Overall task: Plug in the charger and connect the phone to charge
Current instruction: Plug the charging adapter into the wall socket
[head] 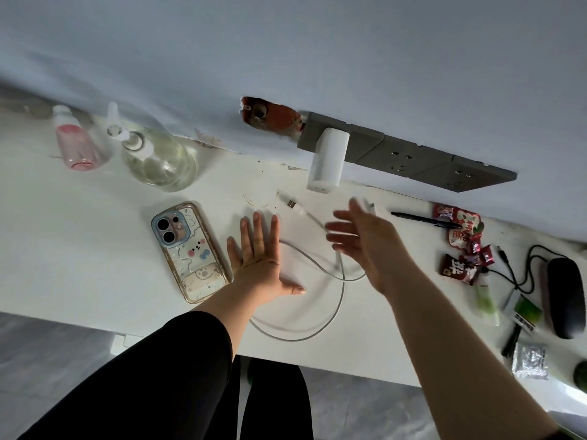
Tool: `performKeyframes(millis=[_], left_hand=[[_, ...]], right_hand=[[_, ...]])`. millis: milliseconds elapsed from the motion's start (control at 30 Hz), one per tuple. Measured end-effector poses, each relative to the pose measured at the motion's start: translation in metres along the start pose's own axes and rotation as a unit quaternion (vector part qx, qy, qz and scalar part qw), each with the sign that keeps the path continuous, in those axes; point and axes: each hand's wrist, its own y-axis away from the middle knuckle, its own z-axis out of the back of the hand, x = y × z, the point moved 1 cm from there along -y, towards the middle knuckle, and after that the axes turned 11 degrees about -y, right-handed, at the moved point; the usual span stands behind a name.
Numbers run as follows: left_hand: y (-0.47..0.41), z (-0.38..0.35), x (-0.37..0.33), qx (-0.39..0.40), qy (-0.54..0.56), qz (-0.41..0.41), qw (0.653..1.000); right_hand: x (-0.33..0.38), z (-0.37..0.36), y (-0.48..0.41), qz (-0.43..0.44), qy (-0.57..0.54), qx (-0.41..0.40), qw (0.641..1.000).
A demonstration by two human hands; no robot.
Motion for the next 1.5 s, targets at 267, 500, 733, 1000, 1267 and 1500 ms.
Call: performKeyframes(millis=[267,500,733,1000,1267,1500], left_hand=[[-0.002,-0.002,0.0,-0.011,-0.001,0.0,1.0],[-0.003,-0.006,0.001,-0.023,-0.01,-0.003,1.0],[-0.003,-0.006,0.001,-0.021,-0.006,-0.006,1.0],[-0.005,-0.01,0.001,-0.033,0.002,-0.001,0.999],[-0.01,-0.014,0.003,-0.06,0.006,0.014,0.998],[-0.01,-0.013,0.002,-0.061,0.004,0.015,0.998]], right_hand=[[-0.043,-0.035,-0.044,0.204,0.458,-0.087,0.861],[-0.04,-0.036,-0.046,0.227,0.428,-0.098,0.869],[-0.018,-0.013,0.019,0.216,0.243,-0.086,0.942],[-0.015,-0.047,0.071,0.195,0.082,-0.021,0.977],[-0.025,-0.069,0.069,0.138,-0.041,-0.102,0.984],[-0.018,-0.075,0.068,0.162,-0.01,-0.129,0.978]])
